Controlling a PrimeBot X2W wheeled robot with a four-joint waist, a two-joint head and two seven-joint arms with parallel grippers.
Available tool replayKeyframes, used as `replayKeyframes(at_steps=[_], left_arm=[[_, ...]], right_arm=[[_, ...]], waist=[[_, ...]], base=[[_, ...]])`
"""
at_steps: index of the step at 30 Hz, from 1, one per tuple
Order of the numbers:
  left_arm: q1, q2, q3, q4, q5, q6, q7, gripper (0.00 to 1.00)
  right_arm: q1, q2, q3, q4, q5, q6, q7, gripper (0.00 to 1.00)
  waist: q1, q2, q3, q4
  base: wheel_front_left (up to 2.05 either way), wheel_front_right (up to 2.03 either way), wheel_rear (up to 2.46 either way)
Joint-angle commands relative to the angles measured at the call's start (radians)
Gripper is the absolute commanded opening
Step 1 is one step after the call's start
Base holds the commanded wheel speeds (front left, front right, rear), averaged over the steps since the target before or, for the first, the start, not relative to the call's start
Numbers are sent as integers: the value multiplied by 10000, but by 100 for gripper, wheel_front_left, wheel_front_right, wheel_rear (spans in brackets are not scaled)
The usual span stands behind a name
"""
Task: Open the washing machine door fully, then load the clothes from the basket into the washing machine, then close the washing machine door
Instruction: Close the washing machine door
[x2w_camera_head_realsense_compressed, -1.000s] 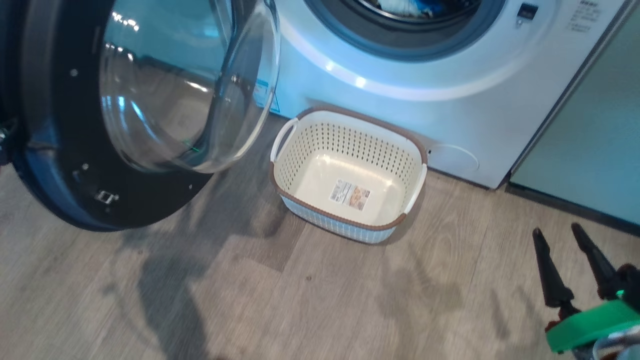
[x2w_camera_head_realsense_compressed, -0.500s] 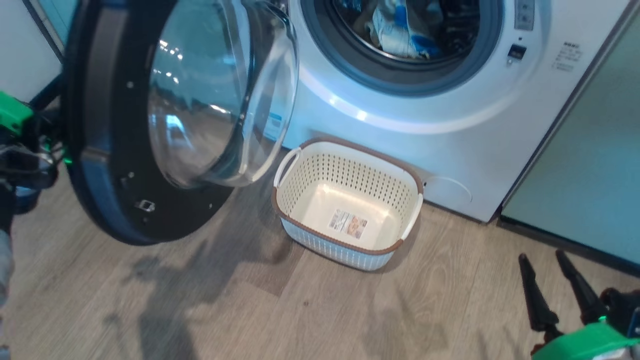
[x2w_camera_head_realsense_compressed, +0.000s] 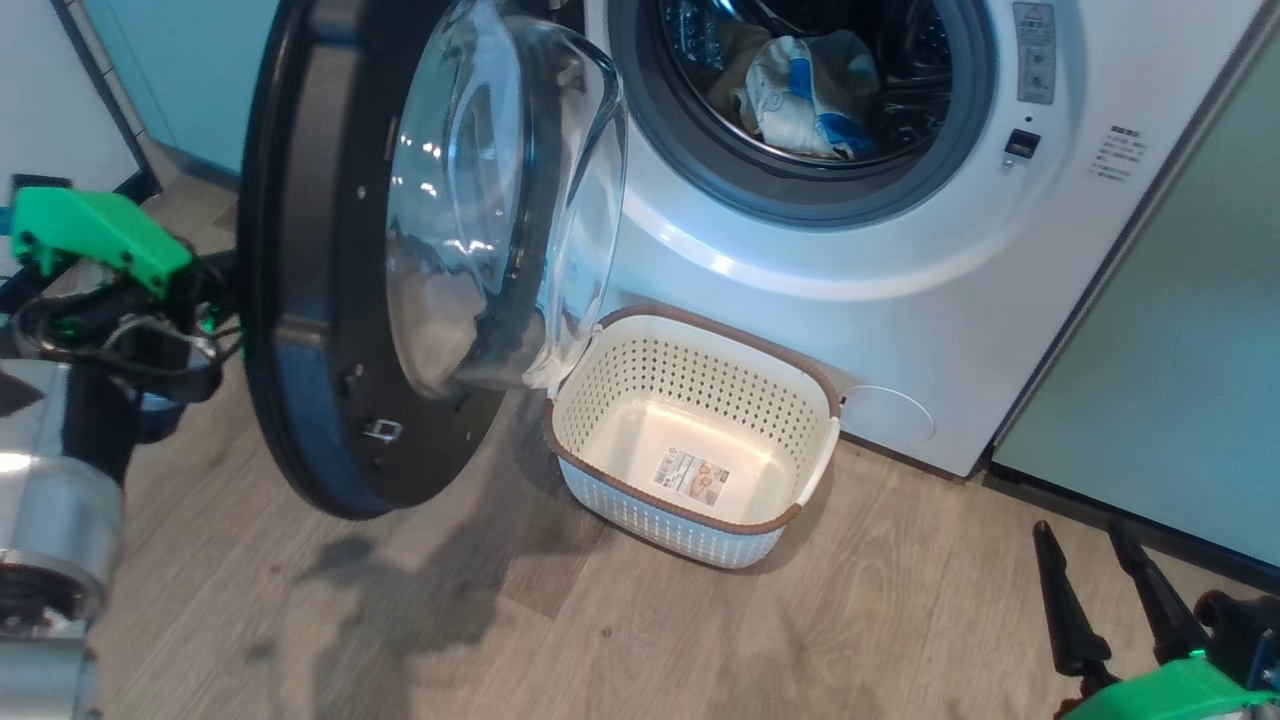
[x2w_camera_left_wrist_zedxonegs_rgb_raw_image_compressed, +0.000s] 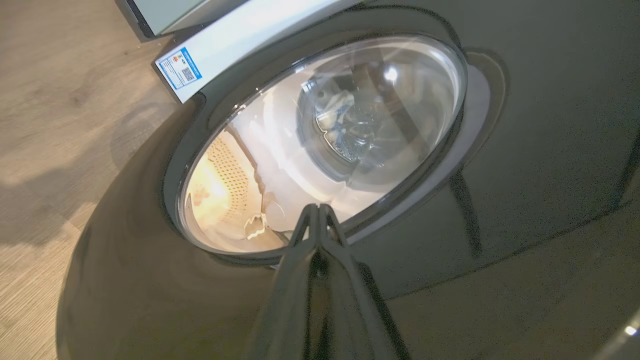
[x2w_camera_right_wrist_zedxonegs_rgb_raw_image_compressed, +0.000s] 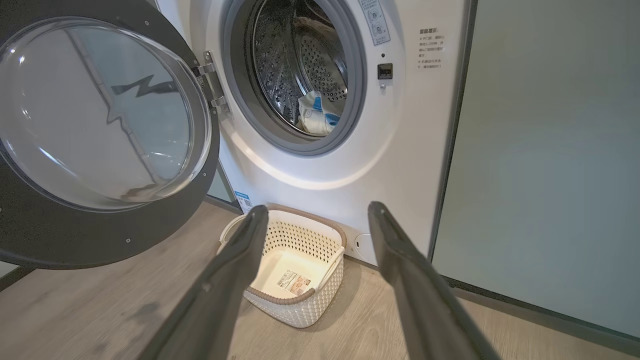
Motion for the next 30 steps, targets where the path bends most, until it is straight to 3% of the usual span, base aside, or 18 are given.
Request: replayKeyframes(at_steps=[1,18,30], left_arm=[[-300,322,193,-436,-72,-65,99,0],[244,-359,-178,-1377,-355,-65,604,0],[569,-851,-322,-1983,-565,-65,186,0]], right_arm=[[-215,-134,108,-302,6,17,-67,100],[-91,29,-171,-295,2,17,-67,100],[-177,84,-141,-293,-7,17,-67,100]], waist=[[1,0,-11,-41],[1,0,-276,-575],[1,0,-247,-1246]], base=[[0,0,0],[0,0,0],[0,0,0]])
